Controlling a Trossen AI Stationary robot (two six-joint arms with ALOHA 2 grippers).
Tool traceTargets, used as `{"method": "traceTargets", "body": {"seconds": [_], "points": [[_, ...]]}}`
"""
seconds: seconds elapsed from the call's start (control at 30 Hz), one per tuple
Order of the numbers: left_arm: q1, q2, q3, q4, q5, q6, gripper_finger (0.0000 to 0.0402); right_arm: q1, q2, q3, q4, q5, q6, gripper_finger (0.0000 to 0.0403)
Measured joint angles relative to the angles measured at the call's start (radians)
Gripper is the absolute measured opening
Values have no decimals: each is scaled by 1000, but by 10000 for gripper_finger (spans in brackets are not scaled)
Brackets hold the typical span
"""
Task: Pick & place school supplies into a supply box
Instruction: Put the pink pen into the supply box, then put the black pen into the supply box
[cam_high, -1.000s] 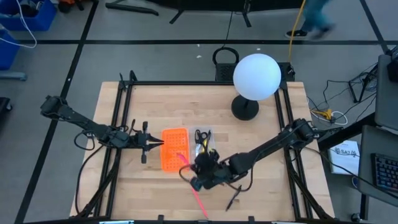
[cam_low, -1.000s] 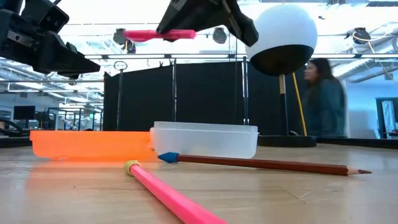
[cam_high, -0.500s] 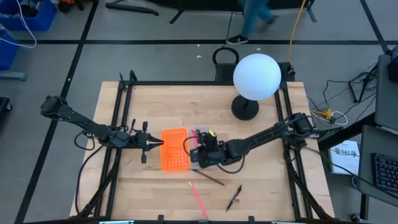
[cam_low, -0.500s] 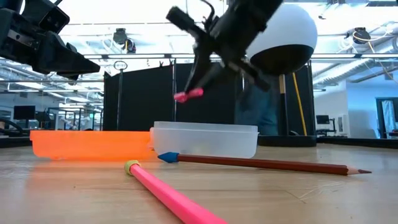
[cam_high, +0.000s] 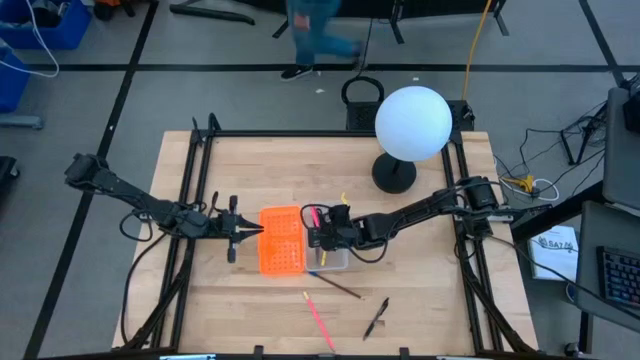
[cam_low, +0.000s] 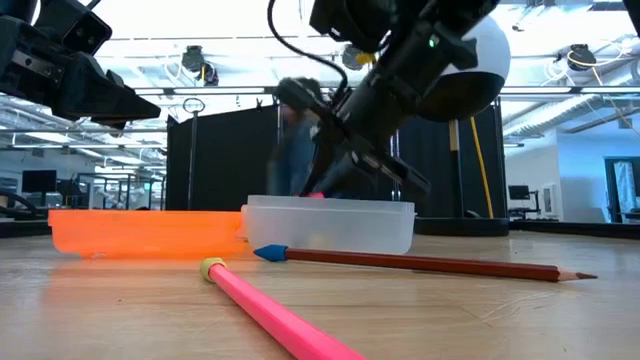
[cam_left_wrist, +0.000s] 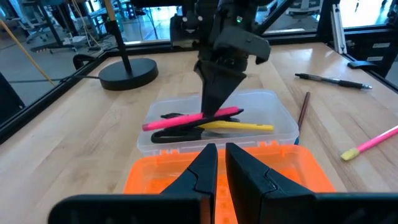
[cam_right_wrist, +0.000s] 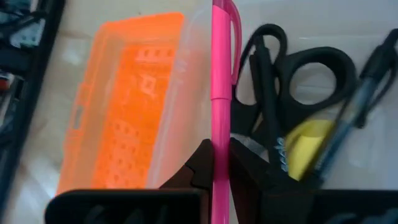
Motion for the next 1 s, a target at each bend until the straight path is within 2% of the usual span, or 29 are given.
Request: {"method": "traceTargets", "body": {"seconds": [0.23,0.53,0.77,0.87,1.0], "points": [[0,0,0,0,0,0,42,-1,9,-18,2,-25,-9,23],[0,0,0,-2,8,-1,42,-1,-7,-18,74,-51,-134,86],[0,0,0,-2,27,-3,42,0,-54,-18,87,-51,-204,107],[0,0,0,-3,31,0,42,5,-114,-18,97,-51,-304,108],[0,0,0,-3,64,0,42,36,-239,-18,93,-48,-527,108]]}}
